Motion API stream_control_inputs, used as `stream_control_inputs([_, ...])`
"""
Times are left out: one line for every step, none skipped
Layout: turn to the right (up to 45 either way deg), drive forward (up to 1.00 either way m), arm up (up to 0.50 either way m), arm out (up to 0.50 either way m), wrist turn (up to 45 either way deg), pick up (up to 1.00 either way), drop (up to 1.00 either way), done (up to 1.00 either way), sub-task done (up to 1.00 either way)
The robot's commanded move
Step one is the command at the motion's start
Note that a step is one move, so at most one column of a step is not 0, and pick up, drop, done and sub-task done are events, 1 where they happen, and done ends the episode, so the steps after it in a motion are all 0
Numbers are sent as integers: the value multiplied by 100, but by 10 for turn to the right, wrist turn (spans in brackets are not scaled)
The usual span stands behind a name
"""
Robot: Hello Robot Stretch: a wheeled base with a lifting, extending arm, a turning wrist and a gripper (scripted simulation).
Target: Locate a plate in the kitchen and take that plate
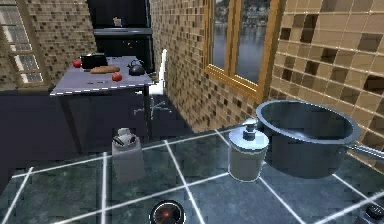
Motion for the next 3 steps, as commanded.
stream_control_inputs([0, 0, 0, 0, 450, 0, 0, 0, 0])
stream_control_inputs([0, 0, 0, 0, 90, 0, 0, 0, 0])
stream_control_inputs([0, 0, -14, 0, 0, 0, 0, 0, 0])
